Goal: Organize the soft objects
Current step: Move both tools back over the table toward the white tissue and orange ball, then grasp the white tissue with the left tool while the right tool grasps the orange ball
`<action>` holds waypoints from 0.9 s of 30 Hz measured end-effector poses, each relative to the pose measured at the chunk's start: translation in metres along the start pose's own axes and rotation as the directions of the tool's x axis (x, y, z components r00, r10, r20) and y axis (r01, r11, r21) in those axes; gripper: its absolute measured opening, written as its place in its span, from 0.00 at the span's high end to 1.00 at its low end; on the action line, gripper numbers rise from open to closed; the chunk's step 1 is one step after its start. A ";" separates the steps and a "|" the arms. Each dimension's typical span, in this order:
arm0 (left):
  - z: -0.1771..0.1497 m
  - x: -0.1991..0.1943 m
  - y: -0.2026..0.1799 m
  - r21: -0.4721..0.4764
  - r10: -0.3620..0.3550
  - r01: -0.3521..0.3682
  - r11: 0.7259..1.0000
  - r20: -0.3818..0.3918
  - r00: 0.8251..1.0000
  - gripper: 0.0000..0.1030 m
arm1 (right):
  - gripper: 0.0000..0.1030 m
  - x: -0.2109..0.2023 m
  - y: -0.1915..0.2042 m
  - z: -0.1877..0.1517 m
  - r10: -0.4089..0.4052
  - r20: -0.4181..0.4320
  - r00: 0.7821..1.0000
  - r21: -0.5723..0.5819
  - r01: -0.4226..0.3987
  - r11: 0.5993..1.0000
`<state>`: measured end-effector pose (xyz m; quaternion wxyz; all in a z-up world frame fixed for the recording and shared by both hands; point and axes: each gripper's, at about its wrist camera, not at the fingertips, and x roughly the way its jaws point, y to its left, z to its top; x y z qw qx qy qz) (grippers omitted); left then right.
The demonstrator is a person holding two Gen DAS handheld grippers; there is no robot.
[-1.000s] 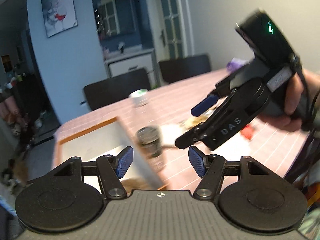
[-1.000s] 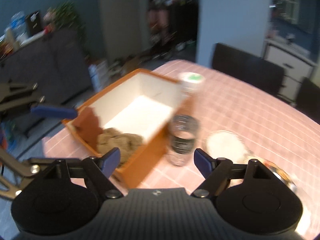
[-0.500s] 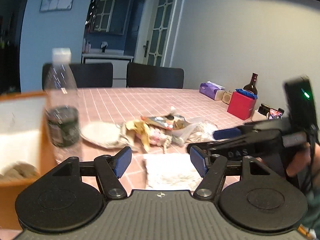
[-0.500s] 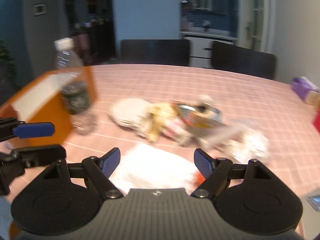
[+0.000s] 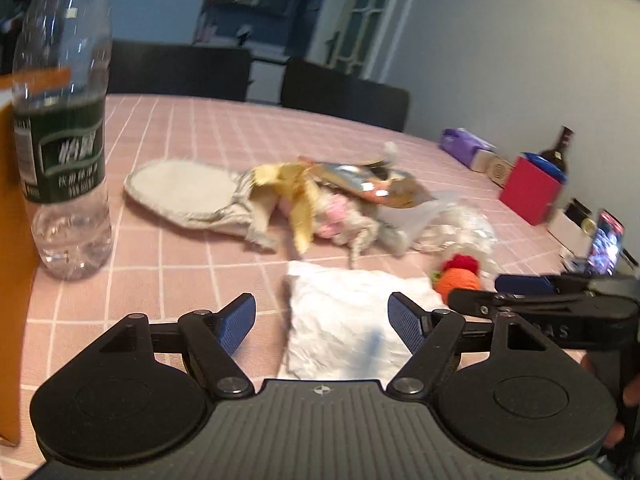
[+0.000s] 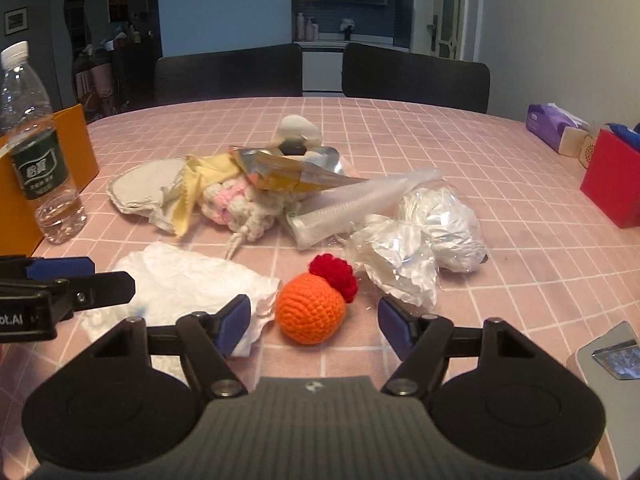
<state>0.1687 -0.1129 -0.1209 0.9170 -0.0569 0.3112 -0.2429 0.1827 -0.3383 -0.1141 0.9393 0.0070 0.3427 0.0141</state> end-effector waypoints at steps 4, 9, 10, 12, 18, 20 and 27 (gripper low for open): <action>0.002 0.016 0.007 -0.057 0.005 -0.006 0.998 -0.023 1.000 0.14 | 0.39 0.012 0.000 0.002 0.026 -0.006 1.000 0.027 -0.026 0.999; 0.001 0.026 -0.003 -0.008 0.002 -0.002 1.000 -0.053 0.999 0.14 | 0.60 0.021 0.000 0.002 0.061 -0.015 0.998 0.036 -0.060 0.998; 0.001 0.027 -0.006 0.013 0.008 -0.007 1.000 -0.051 0.999 0.14 | 0.60 0.020 0.001 0.002 0.073 -0.015 0.997 0.031 -0.072 0.997; 0.001 0.027 -0.011 0.068 0.023 -0.021 0.997 -0.038 0.999 0.14 | 0.60 0.019 0.000 0.001 0.102 -0.015 0.995 0.036 -0.102 0.994; -0.004 0.023 -0.037 0.370 0.055 -0.052 0.927 0.002 0.998 0.14 | 0.60 0.018 -0.011 0.002 0.148 -0.031 0.988 0.100 -0.145 0.984; -0.006 0.026 -0.044 0.442 0.071 -0.054 0.895 -0.022 0.997 0.14 | 0.60 0.017 -0.011 0.002 0.161 -0.035 0.986 0.105 -0.156 0.982; 0.005 0.034 -0.024 0.288 0.041 0.009 0.958 -0.167 0.985 0.12 | 0.60 0.017 -0.009 0.002 0.196 -0.038 0.980 0.126 -0.190 0.974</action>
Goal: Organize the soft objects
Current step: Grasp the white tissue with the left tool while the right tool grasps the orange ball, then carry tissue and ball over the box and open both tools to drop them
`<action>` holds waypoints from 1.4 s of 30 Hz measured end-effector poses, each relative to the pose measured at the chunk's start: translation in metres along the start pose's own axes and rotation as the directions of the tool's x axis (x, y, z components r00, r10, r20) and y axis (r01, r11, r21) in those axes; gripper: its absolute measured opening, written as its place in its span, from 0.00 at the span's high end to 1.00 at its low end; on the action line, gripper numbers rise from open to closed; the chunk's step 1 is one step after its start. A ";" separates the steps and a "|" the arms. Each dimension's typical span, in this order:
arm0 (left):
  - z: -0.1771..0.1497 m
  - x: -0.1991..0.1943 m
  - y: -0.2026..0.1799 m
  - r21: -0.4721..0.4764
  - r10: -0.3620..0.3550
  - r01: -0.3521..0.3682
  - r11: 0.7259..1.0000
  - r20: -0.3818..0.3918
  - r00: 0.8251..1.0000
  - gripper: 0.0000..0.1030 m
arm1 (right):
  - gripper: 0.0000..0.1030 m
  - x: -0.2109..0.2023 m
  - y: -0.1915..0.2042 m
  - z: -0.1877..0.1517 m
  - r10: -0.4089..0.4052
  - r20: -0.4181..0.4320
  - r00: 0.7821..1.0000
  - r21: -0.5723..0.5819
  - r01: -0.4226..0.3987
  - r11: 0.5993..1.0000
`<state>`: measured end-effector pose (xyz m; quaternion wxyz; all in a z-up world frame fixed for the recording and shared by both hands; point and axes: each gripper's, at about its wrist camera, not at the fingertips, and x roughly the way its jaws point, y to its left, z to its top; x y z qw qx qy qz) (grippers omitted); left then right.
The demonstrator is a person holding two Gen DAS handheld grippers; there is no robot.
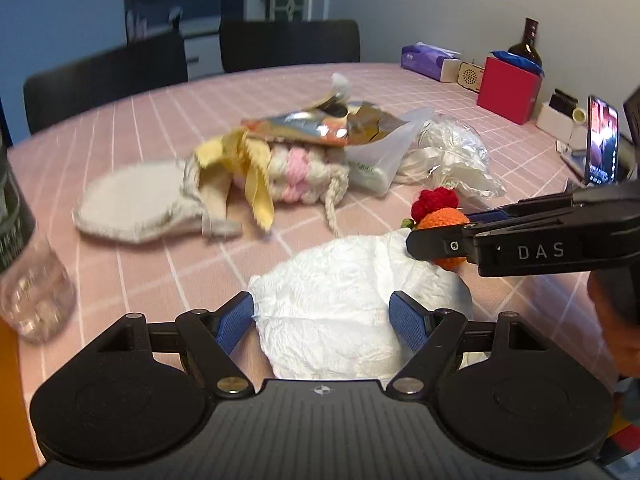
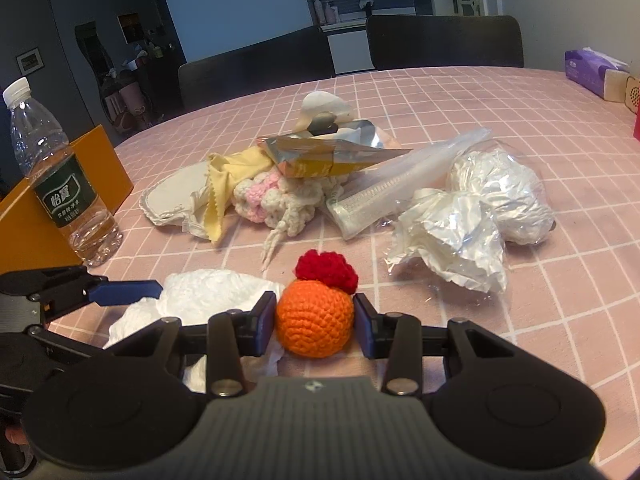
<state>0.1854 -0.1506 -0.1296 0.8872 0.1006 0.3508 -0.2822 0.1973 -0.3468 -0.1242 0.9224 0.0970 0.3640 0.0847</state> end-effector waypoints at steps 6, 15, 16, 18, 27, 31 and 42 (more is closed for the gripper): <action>-0.003 -0.003 0.005 -0.070 -0.038 0.036 0.997 -0.037 0.999 0.12 | 0.60 0.005 0.010 -0.002 -0.005 -0.005 1.000 -0.026 0.004 1.000; -0.002 -0.004 -0.005 -0.087 -0.015 0.011 0.996 -0.047 0.999 0.34 | 0.60 0.004 0.012 -0.002 -0.009 -0.009 1.000 -0.026 0.009 1.000; -0.003 -0.005 -0.007 -0.089 -0.015 0.011 0.996 -0.043 0.999 0.42 | 0.60 0.005 0.012 -0.002 -0.012 -0.009 1.000 -0.027 0.012 1.000; -0.004 -0.007 -0.012 -0.093 -0.016 0.013 0.996 -0.037 0.999 0.51 | 0.60 0.005 0.013 -0.002 -0.016 -0.012 1.000 -0.025 0.015 1.000; -0.012 -0.020 -0.017 -0.175 -0.018 0.018 0.984 0.003 1.000 0.68 | 0.61 -0.007 0.018 0.000 -0.013 -0.011 1.000 -0.034 0.012 0.999; -0.014 -0.038 -0.013 -0.198 0.015 -0.010 0.980 0.024 1.000 0.68 | 0.61 -0.026 0.025 0.002 -0.014 0.025 1.000 -0.059 0.015 0.998; -0.014 -0.128 0.005 -0.252 0.118 -0.066 0.965 0.196 0.973 0.69 | 0.61 -0.082 0.072 0.016 0.102 0.096 0.990 -0.161 -0.085 0.983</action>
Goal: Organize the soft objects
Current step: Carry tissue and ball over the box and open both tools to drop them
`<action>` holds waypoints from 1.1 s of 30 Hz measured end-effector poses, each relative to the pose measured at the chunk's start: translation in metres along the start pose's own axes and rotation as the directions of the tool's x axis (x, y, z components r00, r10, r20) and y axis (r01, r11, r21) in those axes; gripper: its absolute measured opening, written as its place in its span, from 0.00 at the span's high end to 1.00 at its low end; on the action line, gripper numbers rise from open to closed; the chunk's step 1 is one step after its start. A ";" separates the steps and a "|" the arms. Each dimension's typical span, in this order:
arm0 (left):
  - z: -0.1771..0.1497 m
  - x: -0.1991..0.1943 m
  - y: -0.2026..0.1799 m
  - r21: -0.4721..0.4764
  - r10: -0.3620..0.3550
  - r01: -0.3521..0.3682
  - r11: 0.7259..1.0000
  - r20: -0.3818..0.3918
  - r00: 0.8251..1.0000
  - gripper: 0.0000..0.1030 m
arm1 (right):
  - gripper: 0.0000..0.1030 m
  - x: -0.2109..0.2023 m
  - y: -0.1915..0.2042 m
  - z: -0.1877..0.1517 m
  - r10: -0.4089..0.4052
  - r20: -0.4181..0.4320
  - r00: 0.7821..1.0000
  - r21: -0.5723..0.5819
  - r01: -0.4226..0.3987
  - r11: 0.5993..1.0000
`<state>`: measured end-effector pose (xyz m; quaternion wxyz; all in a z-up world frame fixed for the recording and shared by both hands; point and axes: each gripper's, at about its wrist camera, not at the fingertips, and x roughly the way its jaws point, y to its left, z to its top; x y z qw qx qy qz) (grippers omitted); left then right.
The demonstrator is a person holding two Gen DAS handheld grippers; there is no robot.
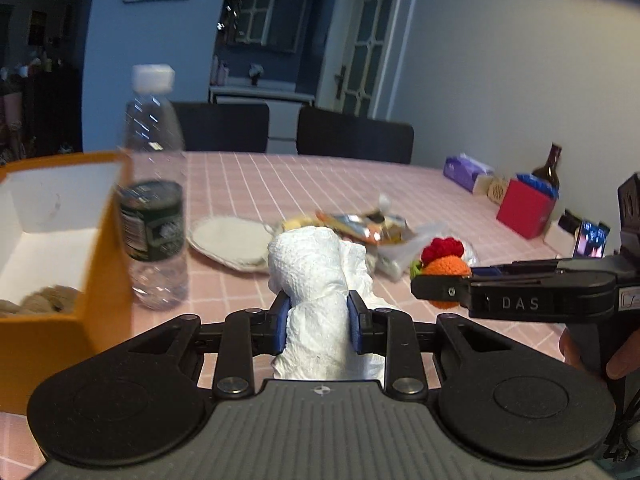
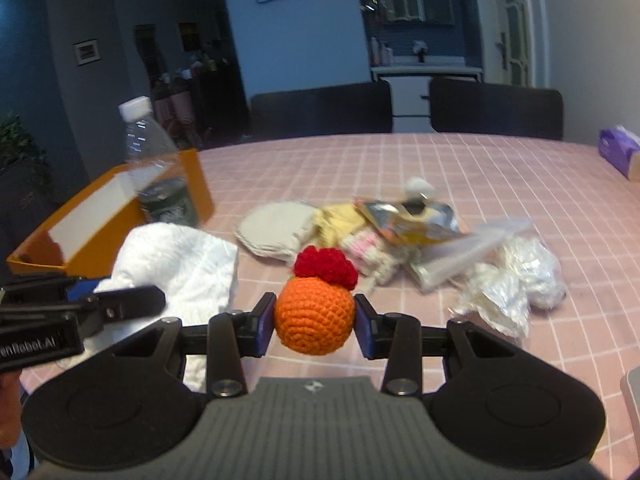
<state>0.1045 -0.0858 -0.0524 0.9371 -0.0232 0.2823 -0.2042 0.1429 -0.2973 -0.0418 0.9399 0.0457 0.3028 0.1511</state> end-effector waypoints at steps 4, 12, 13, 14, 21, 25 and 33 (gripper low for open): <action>0.012 -0.038 0.016 -0.019 0.028 -0.027 0.999 0.072 0.997 0.69 | 0.61 -0.012 0.028 0.020 0.088 0.019 0.996 -0.061 -0.087 0.994; 0.043 -0.114 0.063 0.011 0.167 -0.171 0.985 0.173 0.971 0.69 | 0.61 -0.016 0.109 0.064 0.278 -0.005 0.961 -0.245 -0.271 0.931; 0.047 -0.120 0.070 0.012 0.184 -0.189 0.982 0.175 0.967 0.69 | 0.61 -0.014 0.120 0.069 0.301 -0.018 0.953 -0.265 -0.295 0.918; 0.051 -0.126 0.077 0.015 0.200 -0.206 0.978 0.173 0.964 0.69 | 0.61 -0.011 0.133 0.074 0.322 -0.033 0.946 -0.286 -0.317 0.904; 0.084 -0.128 0.120 0.039 0.291 -0.299 0.954 0.135 0.947 0.69 | 0.61 0.045 0.217 0.098 0.329 -0.182 0.926 -0.449 -0.376 0.810; 0.094 -0.105 0.137 0.114 0.329 -0.337 0.935 0.085 0.941 0.69 | 0.61 0.097 0.255 0.104 0.251 -0.285 0.925 -0.545 -0.372 0.752; 0.101 -0.043 0.175 0.243 0.357 -0.331 0.912 -0.073 0.931 0.69 | 0.61 0.194 0.287 0.112 0.069 -0.398 0.915 -0.629 -0.327 0.706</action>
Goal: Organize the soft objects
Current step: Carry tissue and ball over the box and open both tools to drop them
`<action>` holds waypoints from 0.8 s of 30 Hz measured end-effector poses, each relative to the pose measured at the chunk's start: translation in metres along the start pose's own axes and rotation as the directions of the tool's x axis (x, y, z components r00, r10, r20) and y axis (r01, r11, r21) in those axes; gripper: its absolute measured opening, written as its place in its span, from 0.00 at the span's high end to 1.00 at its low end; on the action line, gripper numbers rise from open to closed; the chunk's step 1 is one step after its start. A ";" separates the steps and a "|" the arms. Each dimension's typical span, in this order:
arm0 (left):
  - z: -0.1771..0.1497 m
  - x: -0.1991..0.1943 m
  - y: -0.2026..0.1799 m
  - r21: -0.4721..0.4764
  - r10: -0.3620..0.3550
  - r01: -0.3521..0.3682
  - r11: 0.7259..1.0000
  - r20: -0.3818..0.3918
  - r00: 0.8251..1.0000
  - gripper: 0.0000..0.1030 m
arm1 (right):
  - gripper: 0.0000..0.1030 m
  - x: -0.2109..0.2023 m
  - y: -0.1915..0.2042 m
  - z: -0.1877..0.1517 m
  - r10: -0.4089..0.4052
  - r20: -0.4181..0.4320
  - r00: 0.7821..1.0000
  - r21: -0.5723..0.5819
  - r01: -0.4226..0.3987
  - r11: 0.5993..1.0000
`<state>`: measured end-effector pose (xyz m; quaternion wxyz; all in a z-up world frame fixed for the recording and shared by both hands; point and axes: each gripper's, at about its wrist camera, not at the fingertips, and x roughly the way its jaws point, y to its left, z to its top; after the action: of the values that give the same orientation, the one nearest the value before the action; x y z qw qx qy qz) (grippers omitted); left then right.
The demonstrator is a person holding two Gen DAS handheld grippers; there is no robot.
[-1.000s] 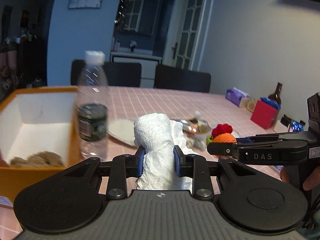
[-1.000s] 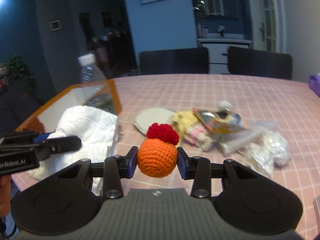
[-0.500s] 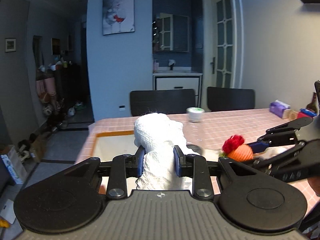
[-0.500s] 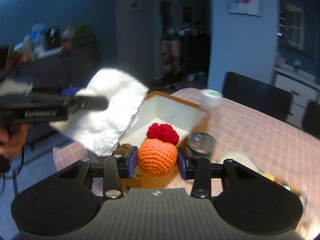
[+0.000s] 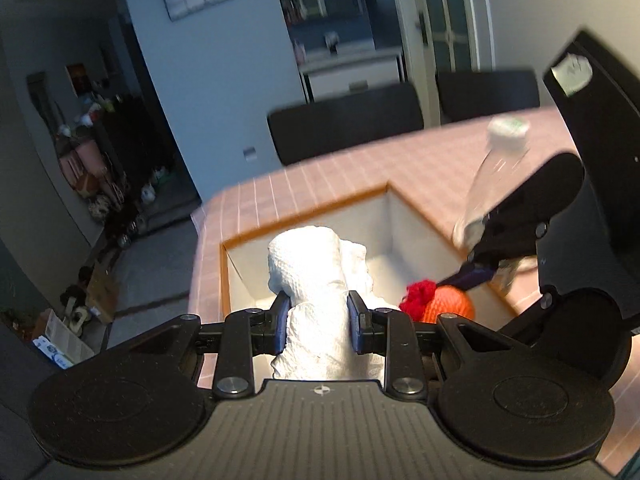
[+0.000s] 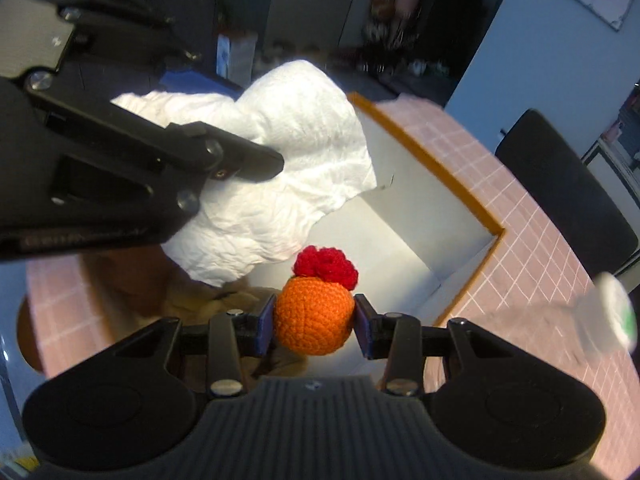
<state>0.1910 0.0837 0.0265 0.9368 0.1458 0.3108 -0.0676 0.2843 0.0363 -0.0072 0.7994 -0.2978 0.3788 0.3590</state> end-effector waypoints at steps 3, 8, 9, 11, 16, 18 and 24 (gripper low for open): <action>-0.005 0.026 0.005 0.022 -0.003 0.004 1.000 -0.063 0.998 0.69 | 0.61 0.022 0.001 0.003 -0.031 -0.046 0.998 -0.037 0.029 0.999; -0.017 0.054 0.016 0.057 -0.019 0.027 0.998 -0.130 0.991 0.69 | 0.61 0.050 -0.001 0.009 -0.019 -0.104 0.994 -0.053 0.013 0.999; -0.018 0.058 0.017 0.065 -0.022 0.032 0.997 -0.147 0.989 0.69 | 0.61 0.055 -0.001 0.010 -0.015 -0.114 0.993 -0.058 0.008 0.998; -0.019 0.066 0.018 0.092 -0.020 0.037 0.995 -0.181 0.983 0.68 | 0.61 0.063 0.000 0.011 -0.017 -0.131 0.991 -0.066 0.009 0.998; -0.024 0.081 0.024 0.103 0.015 0.014 0.995 -0.275 0.961 0.65 | 0.61 0.076 -0.001 0.011 -0.001 -0.165 0.986 -0.065 -0.010 0.998; -0.027 0.083 0.024 0.114 0.019 0.015 0.993 -0.290 0.957 0.61 | 0.61 0.083 -0.002 0.008 0.010 -0.176 0.984 -0.071 -0.023 0.997; -0.028 0.083 0.022 0.149 0.045 -0.002 0.989 -0.289 0.956 0.46 | 0.50 0.086 -0.009 0.009 0.018 -0.170 0.985 -0.077 -0.032 0.997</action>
<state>0.2459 0.1100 -0.0397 0.8681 0.2264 0.4381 -0.0569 0.3339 0.0677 -0.0712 0.7474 -0.3538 0.4343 0.3571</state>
